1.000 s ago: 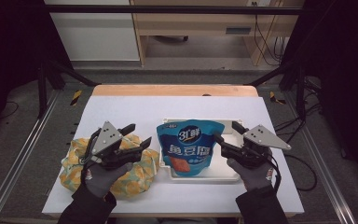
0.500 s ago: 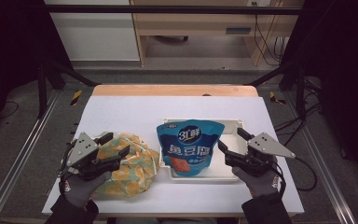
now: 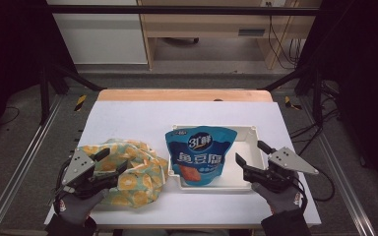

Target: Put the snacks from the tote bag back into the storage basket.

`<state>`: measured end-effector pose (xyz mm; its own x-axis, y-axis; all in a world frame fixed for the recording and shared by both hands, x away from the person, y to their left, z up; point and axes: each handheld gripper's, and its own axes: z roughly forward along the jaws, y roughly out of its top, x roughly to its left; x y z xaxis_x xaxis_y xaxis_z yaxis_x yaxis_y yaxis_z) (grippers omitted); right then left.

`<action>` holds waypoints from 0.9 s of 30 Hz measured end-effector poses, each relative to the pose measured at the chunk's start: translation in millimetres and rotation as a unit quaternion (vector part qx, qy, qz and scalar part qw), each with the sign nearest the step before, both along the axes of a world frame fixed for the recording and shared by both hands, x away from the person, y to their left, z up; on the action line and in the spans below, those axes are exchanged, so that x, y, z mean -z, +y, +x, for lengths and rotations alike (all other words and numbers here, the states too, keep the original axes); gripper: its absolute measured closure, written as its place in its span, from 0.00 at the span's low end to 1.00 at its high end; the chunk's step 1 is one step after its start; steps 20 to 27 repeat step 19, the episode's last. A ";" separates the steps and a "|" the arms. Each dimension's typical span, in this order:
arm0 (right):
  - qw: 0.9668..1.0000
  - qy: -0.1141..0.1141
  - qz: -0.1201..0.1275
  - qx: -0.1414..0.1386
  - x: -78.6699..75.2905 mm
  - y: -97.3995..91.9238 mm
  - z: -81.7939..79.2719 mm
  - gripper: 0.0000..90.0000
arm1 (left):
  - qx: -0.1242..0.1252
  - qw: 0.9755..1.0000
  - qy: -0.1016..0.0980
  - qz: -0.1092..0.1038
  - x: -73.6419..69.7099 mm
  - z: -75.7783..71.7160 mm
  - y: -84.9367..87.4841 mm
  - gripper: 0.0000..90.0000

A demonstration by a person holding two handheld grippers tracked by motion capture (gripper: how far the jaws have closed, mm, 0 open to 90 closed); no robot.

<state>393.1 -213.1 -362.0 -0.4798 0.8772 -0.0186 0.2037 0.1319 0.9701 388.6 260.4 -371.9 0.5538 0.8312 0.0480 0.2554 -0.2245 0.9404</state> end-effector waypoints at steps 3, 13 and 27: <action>1.000 -0.001 0.002 0.001 2.0 -1.9 -0.9 0.23 | -0.005 1.000 0.003 -0.003 3.0 -0.6 4.5 0.31; 1.000 0.007 0.003 0.008 14.4 -11.9 -4.0 0.22 | -0.020 1.000 0.014 -0.005 14.1 -3.0 17.7 0.31; 1.000 0.020 0.002 0.018 24.3 -18.2 -3.1 0.22 | -0.024 1.000 0.019 -0.004 19.5 -2.7 21.1 0.31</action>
